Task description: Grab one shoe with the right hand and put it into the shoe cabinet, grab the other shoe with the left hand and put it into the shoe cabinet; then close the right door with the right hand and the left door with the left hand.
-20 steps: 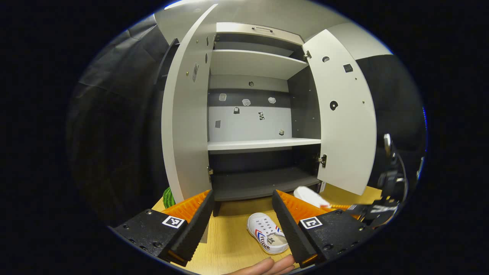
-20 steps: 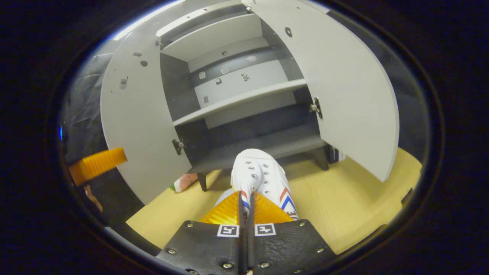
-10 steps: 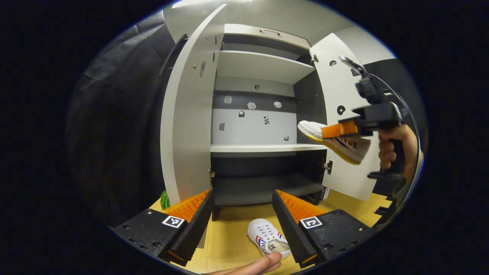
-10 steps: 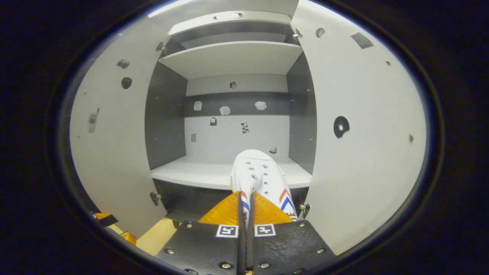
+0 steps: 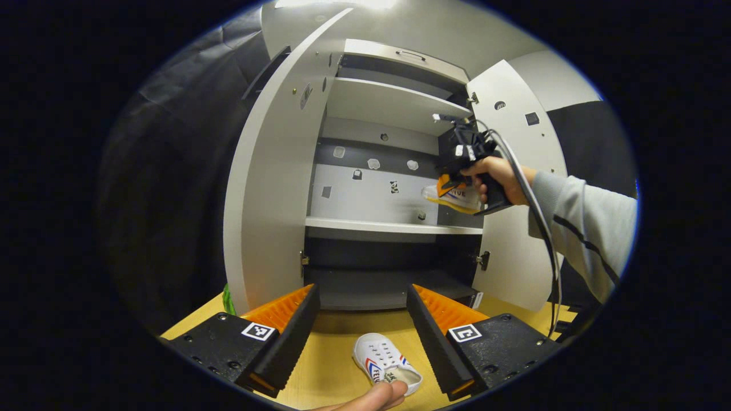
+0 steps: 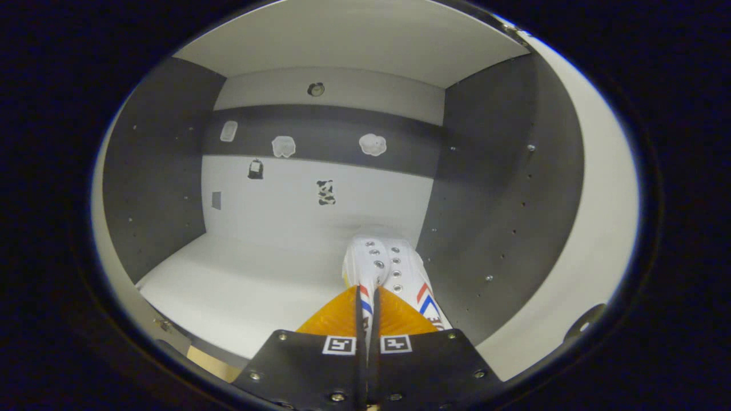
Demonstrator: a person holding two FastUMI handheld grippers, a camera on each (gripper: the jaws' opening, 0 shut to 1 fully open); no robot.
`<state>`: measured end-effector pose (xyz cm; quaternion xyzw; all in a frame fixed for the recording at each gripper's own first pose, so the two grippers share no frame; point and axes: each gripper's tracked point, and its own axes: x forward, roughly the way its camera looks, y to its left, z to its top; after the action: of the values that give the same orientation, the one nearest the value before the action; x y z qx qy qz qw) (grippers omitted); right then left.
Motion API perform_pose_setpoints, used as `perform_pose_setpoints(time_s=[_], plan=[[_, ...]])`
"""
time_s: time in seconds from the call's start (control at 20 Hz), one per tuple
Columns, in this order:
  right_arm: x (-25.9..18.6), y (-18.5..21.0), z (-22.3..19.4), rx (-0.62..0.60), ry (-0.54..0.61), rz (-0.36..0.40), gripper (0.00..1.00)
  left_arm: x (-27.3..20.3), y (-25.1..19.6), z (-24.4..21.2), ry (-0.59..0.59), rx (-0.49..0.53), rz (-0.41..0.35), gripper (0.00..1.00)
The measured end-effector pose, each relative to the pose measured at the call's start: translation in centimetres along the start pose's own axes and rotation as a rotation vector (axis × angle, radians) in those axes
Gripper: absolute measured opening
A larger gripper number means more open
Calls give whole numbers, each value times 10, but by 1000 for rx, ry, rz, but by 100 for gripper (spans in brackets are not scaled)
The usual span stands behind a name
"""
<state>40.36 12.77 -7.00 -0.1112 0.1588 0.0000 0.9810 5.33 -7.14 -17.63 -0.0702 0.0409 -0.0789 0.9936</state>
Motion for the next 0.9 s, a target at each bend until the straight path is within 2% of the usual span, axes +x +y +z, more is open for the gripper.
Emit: perform_pose_setpoints(time_s=[0.35,0.45,0.5,0.55,0.6,0.65,0.75,0.8,0.85,0.9], plan=[[79,14,-24,-4,101,-28,2,8,1,-19,38,66,-7,95],[82,14,-30,-4,120,-38,7,9,1,-22,49,69,-12,95],[83,6,-25,-45,84,-74,17,10,2,-23,54,68,-6,95],[74,-3,-12,-85,31,-111,23,10,3,-25,58,66,-3,95],[61,-7,2,-105,-21,-141,49,9,3,-26,63,64,-4,95],[48,-13,12,-104,-59,-158,53,8,2,-26,61,64,-6,95],[20,-8,12,-62,-80,-108,69,5,1,-24,63,84,-1,95],[3,-7,9,-39,-85,-88,95,2,3,-21,60,100,9,95],[-15,-9,10,-32,-95,-79,100,0,3,-17,51,113,18,95],[-34,-12,10,-32,-116,-77,99,-3,2,-14,48,124,20,95]])
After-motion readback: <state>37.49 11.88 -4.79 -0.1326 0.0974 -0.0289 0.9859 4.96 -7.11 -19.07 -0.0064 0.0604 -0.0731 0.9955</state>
